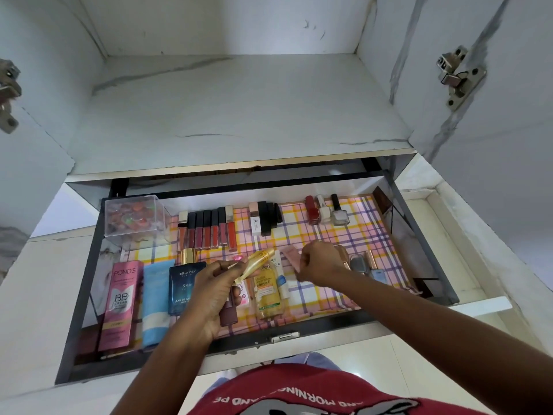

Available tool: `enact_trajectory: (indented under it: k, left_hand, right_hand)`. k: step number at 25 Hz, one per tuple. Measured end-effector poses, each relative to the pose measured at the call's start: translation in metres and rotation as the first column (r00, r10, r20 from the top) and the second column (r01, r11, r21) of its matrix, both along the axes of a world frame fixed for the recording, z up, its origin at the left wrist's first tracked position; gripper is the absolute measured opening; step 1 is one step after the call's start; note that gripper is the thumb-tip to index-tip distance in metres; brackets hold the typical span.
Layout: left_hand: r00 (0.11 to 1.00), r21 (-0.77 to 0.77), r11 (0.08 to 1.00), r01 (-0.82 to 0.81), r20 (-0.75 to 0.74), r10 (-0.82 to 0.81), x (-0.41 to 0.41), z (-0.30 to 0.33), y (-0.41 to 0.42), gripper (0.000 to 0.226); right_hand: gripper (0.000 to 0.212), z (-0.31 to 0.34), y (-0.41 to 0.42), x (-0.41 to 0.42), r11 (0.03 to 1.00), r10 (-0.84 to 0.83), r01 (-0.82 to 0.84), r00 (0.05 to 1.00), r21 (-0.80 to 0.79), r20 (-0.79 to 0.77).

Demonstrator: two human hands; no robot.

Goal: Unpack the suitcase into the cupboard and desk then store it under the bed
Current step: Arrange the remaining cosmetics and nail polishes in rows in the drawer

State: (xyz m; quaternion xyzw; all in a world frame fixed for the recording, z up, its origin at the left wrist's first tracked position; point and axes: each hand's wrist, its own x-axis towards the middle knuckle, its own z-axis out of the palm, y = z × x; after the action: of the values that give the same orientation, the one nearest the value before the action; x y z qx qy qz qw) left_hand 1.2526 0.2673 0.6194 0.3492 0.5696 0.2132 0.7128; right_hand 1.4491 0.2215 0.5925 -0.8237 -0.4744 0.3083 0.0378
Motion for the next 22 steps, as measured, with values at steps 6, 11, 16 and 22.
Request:
enact_trajectory:
  k: [6, 11, 16, 22]
  left_hand:
    - [1.000, 0.017, 1.000, 0.013, -0.012, -0.013, -0.002, 0.000, -0.002, 0.022]
    - [0.999, 0.031, 0.999, 0.039, -0.021, -0.038, -0.002, 0.002, -0.003, 0.019]
    - [0.996, 0.021, 0.996, 0.083, -0.018, -0.083, 0.003, 0.004, -0.004, 0.018]
    - [0.987, -0.059, 0.986, 0.154, 0.064, -0.150, 0.008, 0.006, -0.003, 0.015]
  right_hand:
    - [0.031, -0.019, 0.001, -0.006, 0.985, -0.130, 0.114, 0.985, -0.131, -0.117]
    - [0.022, -0.002, -0.007, -0.001, 0.965, -0.213, 0.154, 0.934, -0.214, -0.285]
    - [0.031, 0.044, -0.008, 0.010, 0.890, -0.376, 0.422, 0.465, -0.173, -0.802]
    - [0.026, 0.051, -0.010, 0.020, 0.932, -0.246, 0.352, 0.444, -0.085, -0.861]
